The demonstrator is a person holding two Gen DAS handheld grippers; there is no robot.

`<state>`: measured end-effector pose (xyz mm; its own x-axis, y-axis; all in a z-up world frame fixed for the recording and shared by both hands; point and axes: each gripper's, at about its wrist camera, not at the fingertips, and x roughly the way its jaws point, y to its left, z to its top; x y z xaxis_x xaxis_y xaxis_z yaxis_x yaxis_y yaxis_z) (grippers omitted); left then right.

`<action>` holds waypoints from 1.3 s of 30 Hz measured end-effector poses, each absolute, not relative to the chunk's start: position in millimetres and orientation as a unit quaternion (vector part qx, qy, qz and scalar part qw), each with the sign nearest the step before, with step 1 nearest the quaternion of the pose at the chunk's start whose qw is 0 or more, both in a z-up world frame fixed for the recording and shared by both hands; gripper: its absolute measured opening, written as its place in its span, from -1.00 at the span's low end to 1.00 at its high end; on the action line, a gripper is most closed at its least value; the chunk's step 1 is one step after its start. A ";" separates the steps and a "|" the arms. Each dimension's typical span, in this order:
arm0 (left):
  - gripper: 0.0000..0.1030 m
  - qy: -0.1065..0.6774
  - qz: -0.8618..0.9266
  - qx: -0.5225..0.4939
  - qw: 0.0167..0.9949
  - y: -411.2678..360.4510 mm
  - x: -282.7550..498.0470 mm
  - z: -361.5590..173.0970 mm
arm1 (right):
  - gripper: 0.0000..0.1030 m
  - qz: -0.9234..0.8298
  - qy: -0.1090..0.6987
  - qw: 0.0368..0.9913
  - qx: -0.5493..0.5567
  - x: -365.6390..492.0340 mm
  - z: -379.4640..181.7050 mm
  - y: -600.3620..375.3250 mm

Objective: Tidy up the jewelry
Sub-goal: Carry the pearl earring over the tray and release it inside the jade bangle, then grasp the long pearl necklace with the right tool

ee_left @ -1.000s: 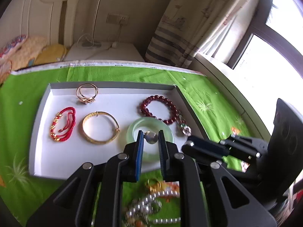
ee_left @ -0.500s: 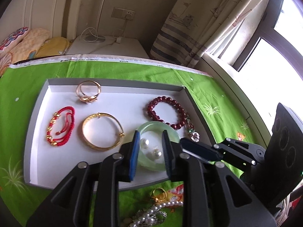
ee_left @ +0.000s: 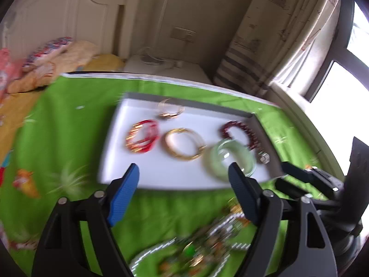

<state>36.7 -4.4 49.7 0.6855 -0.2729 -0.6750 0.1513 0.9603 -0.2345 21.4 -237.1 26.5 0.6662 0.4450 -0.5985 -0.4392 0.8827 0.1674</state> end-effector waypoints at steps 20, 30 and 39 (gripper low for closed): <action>0.71 0.399 -0.085 -0.129 0.904 69.7 -47.1 5.7 | -0.05 0.207 0.410 0.886 -0.053 -11.0 -6.7 -214.3; 0.74 0.388 -0.107 -0.139 0.905 68.4 -48.5 8.5 | 0.07 0.195 0.420 0.881 -0.098 -10.2 -12.2 -187.7; 0.74 0.378 -0.111 -0.143 0.908 70.9 -51.3 10.0 | -0.84 0.205 0.402 0.882 -0.136 -26.9 -10.3 -168.4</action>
